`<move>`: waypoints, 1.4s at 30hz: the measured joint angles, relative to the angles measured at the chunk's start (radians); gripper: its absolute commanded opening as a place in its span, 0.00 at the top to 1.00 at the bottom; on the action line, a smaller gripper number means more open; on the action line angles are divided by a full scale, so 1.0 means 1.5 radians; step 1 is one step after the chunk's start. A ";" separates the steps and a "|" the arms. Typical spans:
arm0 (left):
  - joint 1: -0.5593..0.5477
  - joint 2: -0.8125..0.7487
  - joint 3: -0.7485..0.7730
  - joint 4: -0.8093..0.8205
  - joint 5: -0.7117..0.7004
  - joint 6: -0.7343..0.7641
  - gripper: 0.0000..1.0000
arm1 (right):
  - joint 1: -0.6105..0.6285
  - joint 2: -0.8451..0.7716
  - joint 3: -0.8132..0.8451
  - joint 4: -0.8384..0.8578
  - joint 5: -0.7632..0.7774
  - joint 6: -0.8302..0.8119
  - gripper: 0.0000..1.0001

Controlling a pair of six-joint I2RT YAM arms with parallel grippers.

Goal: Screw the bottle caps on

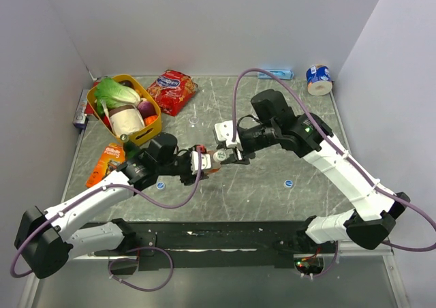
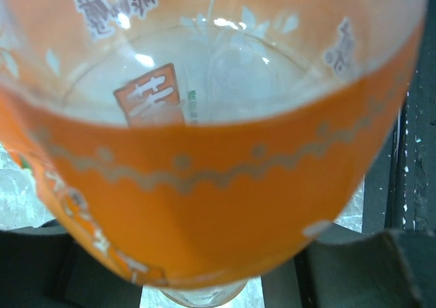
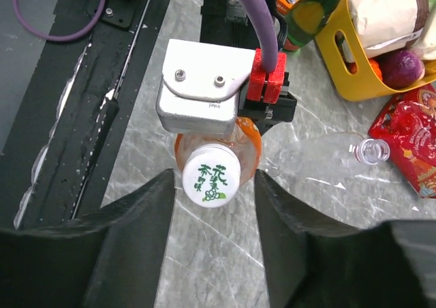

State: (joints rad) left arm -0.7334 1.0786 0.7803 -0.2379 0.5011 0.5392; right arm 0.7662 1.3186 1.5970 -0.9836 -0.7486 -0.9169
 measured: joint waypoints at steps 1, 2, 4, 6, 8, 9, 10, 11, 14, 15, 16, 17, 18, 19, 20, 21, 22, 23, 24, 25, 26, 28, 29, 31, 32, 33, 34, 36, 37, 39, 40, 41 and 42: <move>0.000 0.000 0.001 0.000 0.000 0.000 0.99 | 0.000 0.000 0.000 0.002 0.000 0.001 0.52; 0.000 0.000 0.001 0.001 0.000 0.000 0.99 | 0.001 0.000 0.000 0.005 0.000 0.006 0.57; 0.000 0.001 0.003 0.001 0.000 -0.003 0.99 | 0.001 0.000 -0.002 0.012 -0.001 0.018 0.62; 0.003 0.002 0.004 0.004 0.000 -0.004 0.99 | 0.001 0.000 -0.004 0.025 0.000 0.039 0.74; 0.004 0.006 0.004 0.006 -0.001 -0.014 0.99 | 0.001 0.000 -0.009 0.040 0.004 0.068 0.84; 0.005 0.007 0.004 0.006 0.000 -0.016 0.99 | 0.000 0.000 -0.013 0.052 0.010 0.091 0.87; 0.006 0.011 0.004 0.008 -0.001 -0.026 0.99 | 0.000 0.000 -0.018 0.064 0.018 0.117 0.89; 0.007 0.013 0.004 0.009 -0.001 -0.035 0.99 | -0.001 0.000 -0.023 0.076 0.027 0.147 0.92; 0.010 0.023 0.004 0.019 -0.001 -0.072 0.71 | -0.006 0.000 -0.032 0.106 0.054 0.235 0.97; 0.010 0.025 0.004 0.022 -0.001 -0.081 0.52 | -0.008 0.000 -0.032 0.113 0.061 0.261 0.99; 0.010 0.026 0.004 0.027 -0.001 -0.093 0.25 | -0.009 0.000 -0.032 0.119 0.068 0.283 1.00; 0.010 0.027 0.005 0.029 -0.001 -0.100 0.13 | -0.009 0.000 -0.032 0.122 0.075 0.298 1.00; 0.010 0.028 0.005 0.033 -0.004 -0.110 0.04 | -0.009 0.000 -0.031 0.124 0.081 0.307 1.00; 0.010 0.028 0.005 0.035 -0.010 -0.113 0.04 | -0.010 0.000 -0.031 0.123 0.089 0.313 1.00; 0.010 0.028 0.005 0.038 -0.020 -0.122 0.04 | -0.011 0.000 -0.030 0.122 0.094 0.315 1.00; 0.010 0.028 0.005 0.041 -0.026 -0.128 0.04 | -0.013 0.002 -0.030 0.119 0.096 0.315 1.00; 0.008 0.028 0.005 0.046 -0.037 -0.130 0.04 | -0.017 0.004 -0.030 0.114 0.097 0.315 1.00; 0.007 0.028 0.005 0.049 -0.043 -0.131 0.04 | -0.021 0.006 -0.030 0.107 0.096 0.314 1.00; 0.007 0.027 0.005 0.049 -0.056 -0.131 0.04 | -0.026 0.008 -0.028 0.090 0.096 0.313 1.00; 0.006 0.025 0.005 0.047 -0.064 -0.131 0.04 | -0.032 0.008 -0.027 0.080 0.097 0.310 1.00; 0.006 0.023 0.005 0.044 -0.076 -0.131 0.04 | -0.043 0.009 -0.020 0.059 0.099 0.303 1.00; 0.006 0.014 0.001 0.037 -0.096 -0.131 0.04 | -0.067 0.012 -0.001 0.013 0.108 0.289 1.00; 0.006 0.007 -0.003 0.034 -0.107 -0.129 0.04 | -0.084 0.012 0.011 -0.015 0.113 0.280 1.00; 0.006 -0.011 -0.015 0.021 -0.120 -0.126 0.04 | -0.116 0.012 0.031 -0.069 0.127 0.259 1.00; 0.006 -0.019 -0.022 0.018 -0.124 -0.122 0.04 | -0.129 0.011 0.037 -0.091 0.134 0.251 1.00; 0.006 -0.025 -0.027 0.017 -0.124 -0.120 0.04 | -0.148 0.009 0.040 -0.115 0.143 0.240 1.00; 0.006 -0.030 -0.033 0.015 -0.126 -0.116 0.04 | -0.160 0.004 0.040 -0.145 0.157 0.227 1.00; 0.006 -0.036 -0.039 0.009 -0.127 -0.111 0.04 | -0.187 -0.002 0.040 -0.180 0.179 0.210 1.00; 0.006 -0.036 -0.039 0.006 -0.128 -0.110 0.04 | -0.199 -0.004 0.042 -0.193 0.193 0.203 1.00; 0.006 -0.036 -0.039 0.005 -0.127 -0.110 0.04 | -0.226 -0.008 0.051 -0.215 0.218 0.185 1.00; 0.006 -0.035 -0.039 0.005 -0.125 -0.110 0.04 | -0.251 -0.010 0.054 -0.221 0.226 0.177 1.00; 0.006 -0.035 -0.039 0.005 -0.124 -0.111 0.04 | -0.277 -0.012 0.056 -0.225 0.231 0.172 1.00; 0.006 -0.035 -0.039 0.005 -0.123 -0.112 0.04 | -0.316 -0.014 0.058 -0.228 0.237 0.163 1.00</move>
State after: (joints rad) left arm -0.7242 1.0256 0.7223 -0.2302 0.3172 0.3714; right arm 0.2928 1.2980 1.6848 -1.3254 -0.3935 -0.6727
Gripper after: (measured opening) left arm 0.961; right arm 0.412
